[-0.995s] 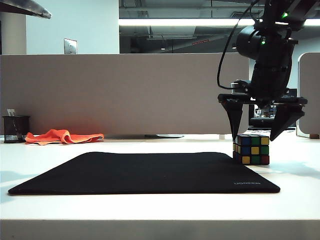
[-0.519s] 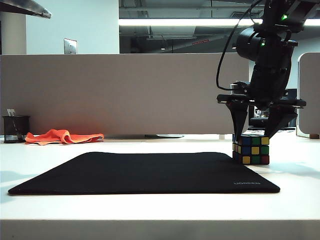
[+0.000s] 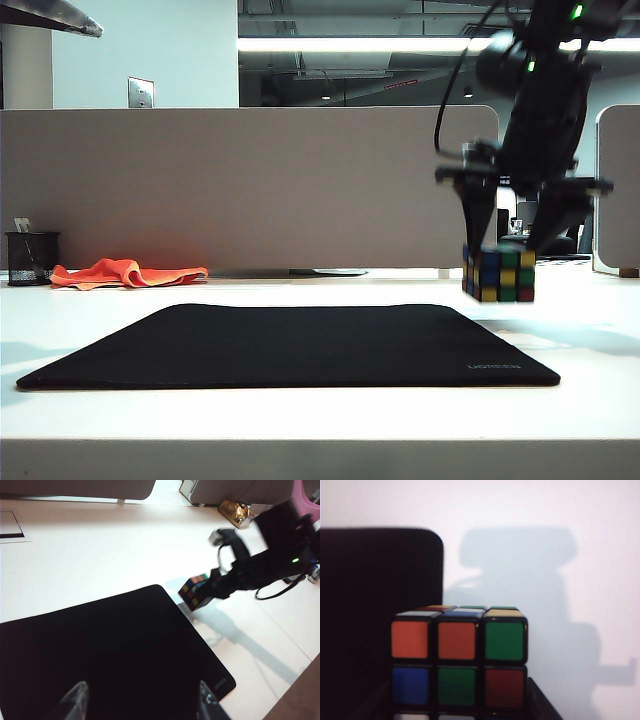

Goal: Pick up the cube on the right side of the mouse pad, then place it in the center of the mouse pad.

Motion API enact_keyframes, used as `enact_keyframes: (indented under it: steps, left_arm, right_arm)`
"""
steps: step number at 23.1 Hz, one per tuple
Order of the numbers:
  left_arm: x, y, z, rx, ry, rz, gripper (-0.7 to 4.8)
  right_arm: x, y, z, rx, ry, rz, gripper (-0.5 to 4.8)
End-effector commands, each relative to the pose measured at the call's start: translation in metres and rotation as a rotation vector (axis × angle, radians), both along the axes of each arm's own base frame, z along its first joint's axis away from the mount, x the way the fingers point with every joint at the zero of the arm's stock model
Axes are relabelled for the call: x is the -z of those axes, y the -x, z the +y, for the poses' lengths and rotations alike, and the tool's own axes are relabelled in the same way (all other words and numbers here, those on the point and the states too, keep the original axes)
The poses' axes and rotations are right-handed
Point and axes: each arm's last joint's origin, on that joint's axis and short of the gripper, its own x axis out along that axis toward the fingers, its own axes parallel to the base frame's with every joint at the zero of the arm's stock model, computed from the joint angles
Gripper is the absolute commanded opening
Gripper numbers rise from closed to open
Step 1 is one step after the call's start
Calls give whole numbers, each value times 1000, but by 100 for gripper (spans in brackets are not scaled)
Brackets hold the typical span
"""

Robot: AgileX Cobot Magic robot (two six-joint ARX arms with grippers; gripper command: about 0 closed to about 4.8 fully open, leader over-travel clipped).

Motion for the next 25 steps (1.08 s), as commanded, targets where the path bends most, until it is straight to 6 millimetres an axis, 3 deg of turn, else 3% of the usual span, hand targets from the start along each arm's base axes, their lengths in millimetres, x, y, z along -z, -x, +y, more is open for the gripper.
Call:
enact_keyframes:
  steps: [1, 5, 7, 10, 15, 20, 25]
  left_arm:
    - [-3, 0, 0, -1, 0, -21, 278]
    - [-3, 0, 0, -1, -2, -16, 278]
    - [-3, 0, 0, 1, -13, -23, 278]
    - [-2, 1, 1, 1, -14, -15, 278]
    - [-1, 1, 1, 1, -16, -2, 278]
    - [0, 1, 1, 1, -17, 3, 278]
    - [0, 1, 1, 1, -18, 3, 278]
  right_arm:
    - [-38, 10, -2, -2, -27, -118, 282]
    - [-91, 32, 9, -58, -88, -258, 282]
    - [-113, 40, 29, -120, -109, -308, 282]
    - [-122, 46, 59, -199, -138, -370, 282]
    - [-90, 38, 101, -275, -111, -304, 282]
    - [-32, 23, 133, -330, -62, -155, 282]
    - [-3, 18, 150, -370, -44, -101, 282]
